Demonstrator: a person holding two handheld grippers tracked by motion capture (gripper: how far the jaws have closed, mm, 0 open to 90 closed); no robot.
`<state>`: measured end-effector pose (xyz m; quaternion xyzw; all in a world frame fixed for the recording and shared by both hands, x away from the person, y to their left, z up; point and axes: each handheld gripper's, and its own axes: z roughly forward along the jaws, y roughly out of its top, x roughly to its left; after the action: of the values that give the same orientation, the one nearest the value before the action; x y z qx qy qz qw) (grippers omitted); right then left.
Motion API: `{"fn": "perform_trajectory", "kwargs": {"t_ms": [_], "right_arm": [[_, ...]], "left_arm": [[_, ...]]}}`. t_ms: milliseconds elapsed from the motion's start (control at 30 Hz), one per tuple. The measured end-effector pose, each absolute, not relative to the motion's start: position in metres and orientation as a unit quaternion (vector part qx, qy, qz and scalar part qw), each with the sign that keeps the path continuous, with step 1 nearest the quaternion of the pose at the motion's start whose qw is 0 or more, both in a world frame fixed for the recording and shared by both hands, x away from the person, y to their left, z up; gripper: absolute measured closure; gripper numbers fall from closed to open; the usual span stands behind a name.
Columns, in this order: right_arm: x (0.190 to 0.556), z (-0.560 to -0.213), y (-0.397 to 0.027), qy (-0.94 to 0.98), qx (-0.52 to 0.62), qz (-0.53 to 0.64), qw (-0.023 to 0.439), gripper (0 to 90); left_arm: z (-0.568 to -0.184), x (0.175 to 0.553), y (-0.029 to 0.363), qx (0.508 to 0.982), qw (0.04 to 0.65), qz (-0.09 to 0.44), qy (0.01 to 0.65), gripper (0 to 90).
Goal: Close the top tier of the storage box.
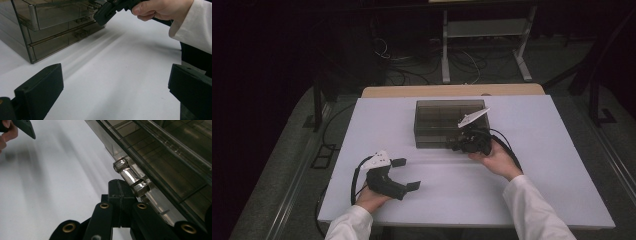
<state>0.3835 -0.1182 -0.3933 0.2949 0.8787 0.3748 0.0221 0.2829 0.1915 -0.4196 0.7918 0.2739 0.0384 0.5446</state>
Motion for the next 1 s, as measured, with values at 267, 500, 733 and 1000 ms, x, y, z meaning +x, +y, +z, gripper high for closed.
{"fn": "perform_trajectory", "kwargs": {"t_ms": [267,500,733,1000], "right_arm": [[0.388,-0.393,-0.118,0.877,0.299,0.375,0.022,89.0],[0.392,-0.394,-0.118,0.876,0.301,0.377,0.023,89.0],[0.395,-0.394,-0.119,0.873,0.306,0.38,0.024,89.0],[0.398,-0.395,-0.12,0.868,0.31,0.387,0.026,89.1]], "left_arm": [[-0.42,0.283,0.192,0.792,0.545,0.038,0.274,0.0],[-0.42,0.283,0.192,0.791,0.545,0.038,0.275,0.0],[-0.42,0.283,0.192,0.791,0.545,0.038,0.275,0.0],[-0.42,0.283,0.192,0.792,0.544,0.038,0.275,0.0]]}}
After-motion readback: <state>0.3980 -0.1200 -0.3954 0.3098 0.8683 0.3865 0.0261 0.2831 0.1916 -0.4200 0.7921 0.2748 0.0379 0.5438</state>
